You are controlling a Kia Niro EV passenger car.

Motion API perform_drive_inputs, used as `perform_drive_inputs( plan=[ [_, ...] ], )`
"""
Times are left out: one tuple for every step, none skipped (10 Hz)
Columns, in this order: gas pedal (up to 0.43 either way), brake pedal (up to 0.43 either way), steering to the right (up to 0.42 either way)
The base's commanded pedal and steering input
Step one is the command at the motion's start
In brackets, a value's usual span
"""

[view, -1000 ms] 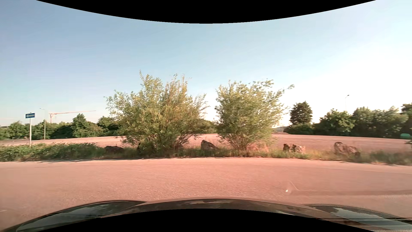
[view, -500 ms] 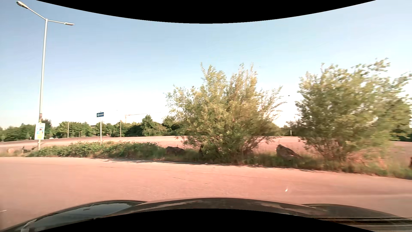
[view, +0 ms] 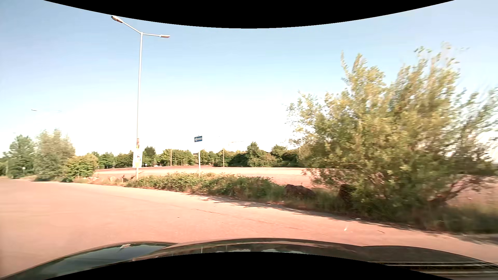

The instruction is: Follow the waypoints while adhering to traffic rules and regulations

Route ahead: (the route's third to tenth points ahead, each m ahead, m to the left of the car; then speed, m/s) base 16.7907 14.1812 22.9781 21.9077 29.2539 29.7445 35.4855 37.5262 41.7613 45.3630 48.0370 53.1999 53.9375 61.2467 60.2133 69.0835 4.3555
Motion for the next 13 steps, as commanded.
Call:
perform_drive_inputs(
  plan=[
    [0.197,0.006,-0.61],
    [0.209,0.006,-0.603],
    [0.22,0.006,-0.585],
    [0.22,0.006,-0.558],
    [0.22,0.006,-0.52],
    [0.22,0.006,-0.485],
    [0.228,0.006,-0.453],
    [0.228,0.006,-0.421],
    [0.24,0.006,-0.385],
    [0.24,0.006,-0.355],
    [0.24,0.006,-0.314],
    [0.24,0.006,-0.278],
    [0.24,0.006,-0.241]
  ],
)
